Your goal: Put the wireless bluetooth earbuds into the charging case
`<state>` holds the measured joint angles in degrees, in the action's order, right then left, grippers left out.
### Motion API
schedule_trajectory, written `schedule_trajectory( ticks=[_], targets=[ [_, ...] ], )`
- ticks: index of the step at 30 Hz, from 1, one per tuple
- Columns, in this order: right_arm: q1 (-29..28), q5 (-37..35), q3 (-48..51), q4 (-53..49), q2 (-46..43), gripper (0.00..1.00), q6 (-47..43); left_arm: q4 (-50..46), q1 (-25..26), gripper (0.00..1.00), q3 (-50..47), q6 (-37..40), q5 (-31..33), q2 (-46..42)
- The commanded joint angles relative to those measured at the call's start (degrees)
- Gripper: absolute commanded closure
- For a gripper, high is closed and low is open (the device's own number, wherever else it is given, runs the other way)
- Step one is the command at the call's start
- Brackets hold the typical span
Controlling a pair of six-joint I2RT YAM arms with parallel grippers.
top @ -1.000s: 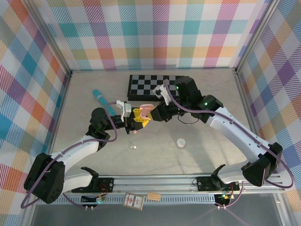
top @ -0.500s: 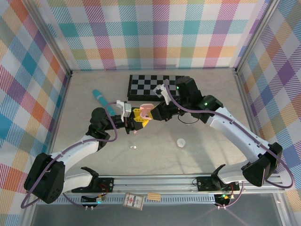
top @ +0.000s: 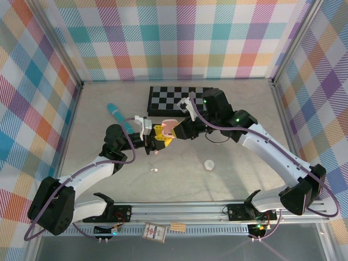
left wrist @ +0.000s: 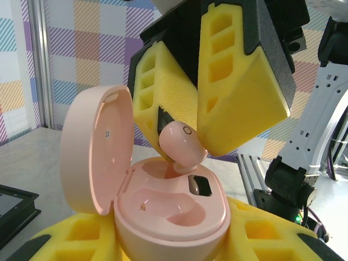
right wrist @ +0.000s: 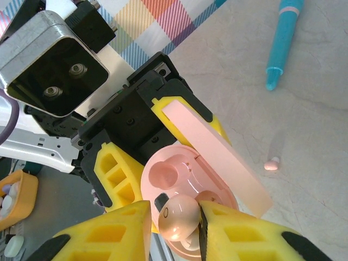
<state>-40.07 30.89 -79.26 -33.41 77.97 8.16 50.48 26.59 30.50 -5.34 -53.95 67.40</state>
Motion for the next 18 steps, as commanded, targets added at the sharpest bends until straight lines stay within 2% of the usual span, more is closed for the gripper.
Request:
schedule_trajectory(
  ticks=[1, 18],
  targets=[
    [0.8, -2.7, 0.1, 0.3, 0.9, 0.69, 0.3, 2.8, 0.7, 0.68, 1.6, -0.4, -2.8, -2.2],
    [0.8, -5.3, -1.1, -0.3, -0.2, 0.60, 1.5, 3.4, 0.7, 0.68, 1.7, -0.9, -3.2, -1.8]
  ],
)
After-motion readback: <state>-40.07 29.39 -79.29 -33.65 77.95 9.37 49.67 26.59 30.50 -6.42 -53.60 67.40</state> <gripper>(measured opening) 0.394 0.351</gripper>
